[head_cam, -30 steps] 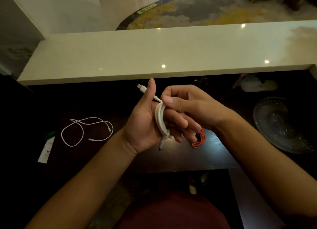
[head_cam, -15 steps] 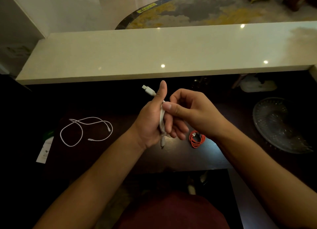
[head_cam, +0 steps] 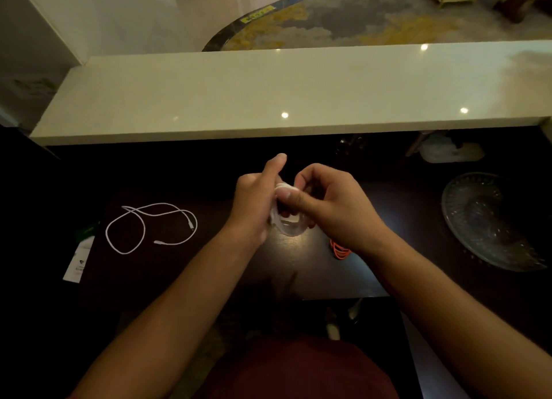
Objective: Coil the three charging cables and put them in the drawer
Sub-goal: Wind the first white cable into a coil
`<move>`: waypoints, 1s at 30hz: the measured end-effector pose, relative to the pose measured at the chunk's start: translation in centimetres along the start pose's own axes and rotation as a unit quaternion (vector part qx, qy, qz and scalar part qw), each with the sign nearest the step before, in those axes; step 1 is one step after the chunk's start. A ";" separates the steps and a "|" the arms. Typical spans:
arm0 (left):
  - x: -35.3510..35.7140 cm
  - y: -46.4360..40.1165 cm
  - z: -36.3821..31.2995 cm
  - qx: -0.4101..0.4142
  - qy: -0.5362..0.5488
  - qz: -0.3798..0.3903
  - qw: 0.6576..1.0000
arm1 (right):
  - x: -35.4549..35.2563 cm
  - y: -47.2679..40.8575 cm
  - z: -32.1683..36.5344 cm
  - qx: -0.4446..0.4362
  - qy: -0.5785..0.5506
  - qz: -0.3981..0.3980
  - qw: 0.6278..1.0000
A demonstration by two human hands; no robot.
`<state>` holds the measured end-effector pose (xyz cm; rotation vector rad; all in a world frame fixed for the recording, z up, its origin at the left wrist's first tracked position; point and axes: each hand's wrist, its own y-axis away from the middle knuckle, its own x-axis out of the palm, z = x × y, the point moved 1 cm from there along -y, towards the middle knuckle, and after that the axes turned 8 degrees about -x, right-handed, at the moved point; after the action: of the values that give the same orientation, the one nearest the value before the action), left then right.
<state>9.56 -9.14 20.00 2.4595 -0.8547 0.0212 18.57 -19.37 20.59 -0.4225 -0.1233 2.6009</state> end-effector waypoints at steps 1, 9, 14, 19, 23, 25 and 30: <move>-0.5 -0.2 0.0 0.007 -0.002 -0.003 1.000 | 0.1 0.1 -0.2 0.002 0.001 0.000 1.000; -2.9 -0.9 2.5 -0.006 -0.081 0.153 0.985 | -1.4 0.1 -4.0 0.037 0.008 -0.047 0.998; -3.8 -0.9 3.8 0.002 -0.179 0.188 0.966 | -1.3 1.0 -6.2 0.078 -0.008 -0.054 0.995; -3.7 -1.5 4.6 0.006 -0.187 0.180 0.966 | -1.6 1.4 -7.7 0.101 -0.027 -0.047 0.993; -3.7 -2.7 6.0 -0.009 -0.164 0.153 0.975 | -2.4 2.1 -9.3 0.143 -0.038 -0.037 0.988; -3.8 -3.5 7.2 -0.019 -0.164 0.140 0.976 | -2.3 2.6 -10.5 0.154 -0.043 -0.017 0.987; -4.2 -6.4 11.2 -0.048 -0.184 0.107 0.976 | -0.9 3.4 -14.9 0.189 -0.036 -0.053 0.980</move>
<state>8.21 -8.01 6.50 2.3032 -1.2436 -0.4018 22.54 -22.64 6.13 -0.1784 0.3108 2.4586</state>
